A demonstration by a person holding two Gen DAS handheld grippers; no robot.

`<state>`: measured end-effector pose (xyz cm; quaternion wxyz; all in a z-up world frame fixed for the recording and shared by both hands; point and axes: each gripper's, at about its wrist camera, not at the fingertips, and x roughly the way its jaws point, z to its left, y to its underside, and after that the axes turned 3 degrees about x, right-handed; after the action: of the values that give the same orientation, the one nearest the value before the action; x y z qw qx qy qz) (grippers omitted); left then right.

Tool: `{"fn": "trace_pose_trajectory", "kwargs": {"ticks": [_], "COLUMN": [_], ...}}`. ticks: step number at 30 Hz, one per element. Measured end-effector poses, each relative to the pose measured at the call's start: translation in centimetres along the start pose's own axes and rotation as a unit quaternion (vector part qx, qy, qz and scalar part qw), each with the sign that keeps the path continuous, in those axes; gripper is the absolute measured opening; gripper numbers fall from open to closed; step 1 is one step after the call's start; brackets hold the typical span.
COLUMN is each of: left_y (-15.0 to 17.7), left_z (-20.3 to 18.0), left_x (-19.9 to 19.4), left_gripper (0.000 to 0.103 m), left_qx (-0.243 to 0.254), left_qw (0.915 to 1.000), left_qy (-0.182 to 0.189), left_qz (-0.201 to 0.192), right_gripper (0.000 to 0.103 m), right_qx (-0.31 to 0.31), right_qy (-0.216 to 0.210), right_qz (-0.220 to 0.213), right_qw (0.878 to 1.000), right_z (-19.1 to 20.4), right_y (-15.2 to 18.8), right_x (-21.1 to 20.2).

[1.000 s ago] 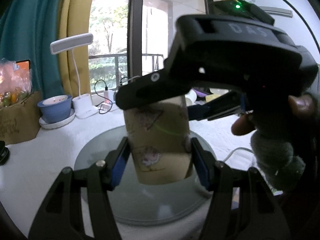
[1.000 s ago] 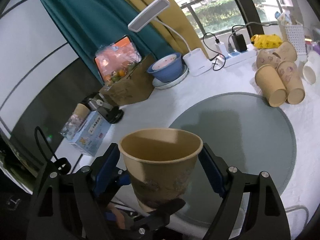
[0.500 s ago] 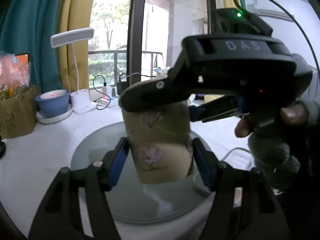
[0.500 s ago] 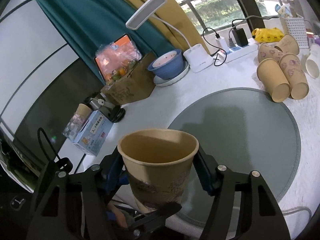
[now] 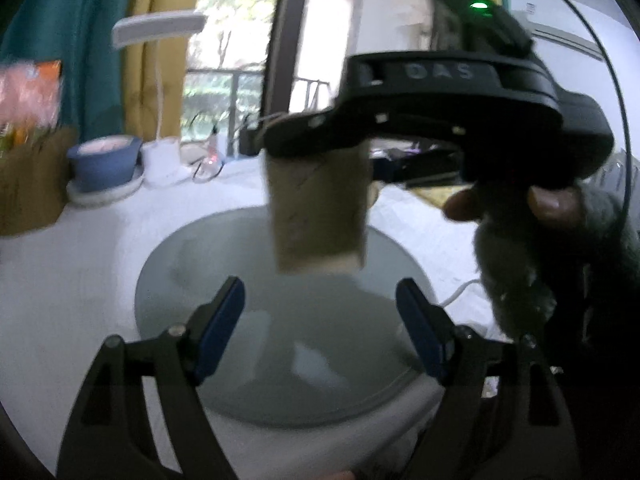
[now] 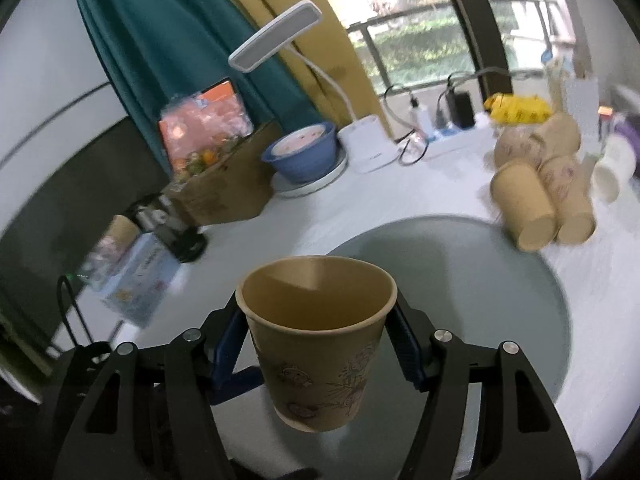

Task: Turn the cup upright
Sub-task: 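Carry the upright cup with the right tool and lower it onto the grey mat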

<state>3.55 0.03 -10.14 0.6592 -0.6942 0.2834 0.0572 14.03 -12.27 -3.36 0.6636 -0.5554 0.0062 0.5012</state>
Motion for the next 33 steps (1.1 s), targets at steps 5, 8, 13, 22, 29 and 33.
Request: {"fn": "trace_pose_trajectory", "kwargs": {"ticks": [5,8,13,22,29,33], "left_y": [0.4,0.4,0.1,-0.2,-0.1,-0.1], "left_z": [3.8,6.2,9.4,13.2,14.9,15.4], "left_x": [0.3,0.1,-0.6,-1.0,-0.6,-0.1], "left_gripper": [0.079,0.079,0.079,0.079,0.079,0.079], "left_qx": [-0.064,-0.099,-0.137,-0.169,-0.196,-0.208], "left_qw": [0.9968,0.9923,0.9865,0.9792,0.9735,0.9716], "left_qy": [-0.039,-0.064,-0.085,-0.109,-0.110,-0.102], "left_qz": [0.028,0.038,0.031,0.028,0.042,0.049], "right_gripper": [0.068,0.068,0.068,0.068,0.068,0.068], "right_qx": [-0.022,-0.036,-0.064,-0.122,-0.140,-0.168], "right_qy": [0.038,0.055,0.068,0.080,0.093,0.120], "right_qz": [-0.018,-0.023,-0.029,-0.027,-0.017,-0.020], "right_qw": [0.999,0.998,0.995,0.989,0.986,0.978], "right_z": [-0.2,-0.2,0.0,2.1,3.0,3.5], "right_y": [0.0,0.3,0.9,1.6,2.0,2.4], "right_x": [0.8,1.5,2.9,5.8,7.7,8.0]}}
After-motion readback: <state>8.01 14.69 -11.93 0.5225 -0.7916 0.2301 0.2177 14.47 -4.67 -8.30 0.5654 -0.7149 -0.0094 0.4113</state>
